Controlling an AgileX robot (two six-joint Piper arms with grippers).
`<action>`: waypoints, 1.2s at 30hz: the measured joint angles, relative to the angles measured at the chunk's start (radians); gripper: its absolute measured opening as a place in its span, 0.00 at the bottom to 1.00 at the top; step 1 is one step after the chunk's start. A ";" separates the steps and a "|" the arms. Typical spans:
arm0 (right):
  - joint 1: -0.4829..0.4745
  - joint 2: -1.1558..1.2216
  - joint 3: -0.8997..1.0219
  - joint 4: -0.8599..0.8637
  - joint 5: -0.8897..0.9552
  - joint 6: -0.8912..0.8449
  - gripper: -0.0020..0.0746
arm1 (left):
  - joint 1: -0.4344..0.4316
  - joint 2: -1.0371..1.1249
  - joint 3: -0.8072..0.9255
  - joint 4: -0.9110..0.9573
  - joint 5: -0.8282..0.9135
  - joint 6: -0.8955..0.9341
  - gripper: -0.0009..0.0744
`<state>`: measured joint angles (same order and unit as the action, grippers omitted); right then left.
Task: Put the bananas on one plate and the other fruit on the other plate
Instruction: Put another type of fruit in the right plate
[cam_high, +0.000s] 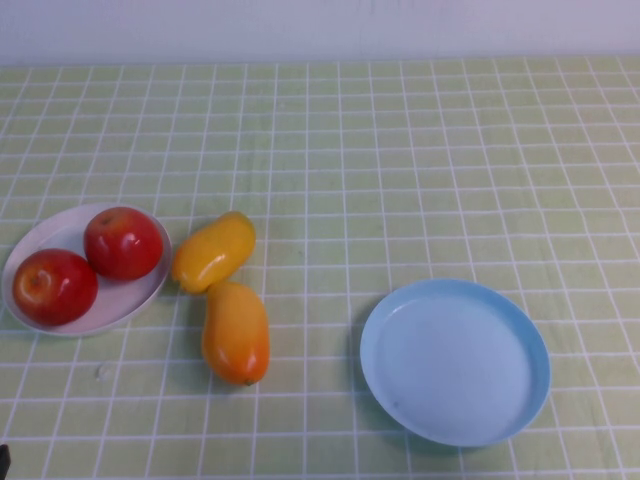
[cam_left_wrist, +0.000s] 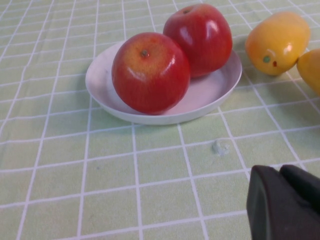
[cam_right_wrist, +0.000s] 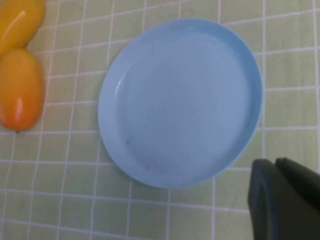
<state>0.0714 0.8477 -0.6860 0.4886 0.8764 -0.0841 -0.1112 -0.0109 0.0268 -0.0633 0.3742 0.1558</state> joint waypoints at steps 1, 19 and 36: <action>0.000 0.046 -0.031 -0.005 0.011 0.000 0.00 | 0.000 0.000 0.000 0.000 0.000 0.000 0.02; 0.580 0.796 -0.695 -0.216 0.055 0.187 0.01 | 0.000 0.000 0.000 0.000 0.000 0.000 0.02; 0.789 1.317 -1.397 -0.340 0.300 0.407 0.83 | 0.000 0.000 0.000 0.000 0.000 0.000 0.02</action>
<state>0.8601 2.1650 -2.0830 0.1486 1.1760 0.3234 -0.1112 -0.0109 0.0268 -0.0633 0.3747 0.1558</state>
